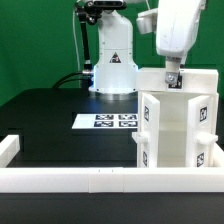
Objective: Assemble cabinet
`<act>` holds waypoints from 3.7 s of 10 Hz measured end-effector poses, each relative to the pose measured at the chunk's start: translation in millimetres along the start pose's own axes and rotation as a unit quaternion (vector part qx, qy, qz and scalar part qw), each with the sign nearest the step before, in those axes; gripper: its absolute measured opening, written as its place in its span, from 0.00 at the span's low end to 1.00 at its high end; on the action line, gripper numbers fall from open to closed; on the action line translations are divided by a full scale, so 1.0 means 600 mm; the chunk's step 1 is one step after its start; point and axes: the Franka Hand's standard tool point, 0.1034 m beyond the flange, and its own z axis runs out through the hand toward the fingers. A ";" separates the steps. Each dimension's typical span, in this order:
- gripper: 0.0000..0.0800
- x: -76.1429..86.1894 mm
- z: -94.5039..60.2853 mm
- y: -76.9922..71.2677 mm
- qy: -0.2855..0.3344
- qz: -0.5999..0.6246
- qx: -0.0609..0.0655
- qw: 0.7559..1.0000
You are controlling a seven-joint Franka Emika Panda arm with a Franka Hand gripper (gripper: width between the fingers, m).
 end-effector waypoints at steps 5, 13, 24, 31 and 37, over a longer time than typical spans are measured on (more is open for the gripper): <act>0.69 0.005 0.002 -0.005 0.016 0.359 0.046 0.932; 0.69 0.012 0.000 -0.008 0.053 0.751 0.067 0.655; 0.69 0.024 -0.006 0.003 0.018 0.980 0.140 0.138; 0.81 0.026 -0.003 0.000 0.017 0.979 0.139 0.150; 0.81 0.031 -0.049 0.003 0.031 0.974 0.149 0.168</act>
Offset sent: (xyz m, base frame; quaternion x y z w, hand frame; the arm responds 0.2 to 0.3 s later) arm 0.0083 0.0079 0.0078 0.1348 -0.0065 0.3223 0.9370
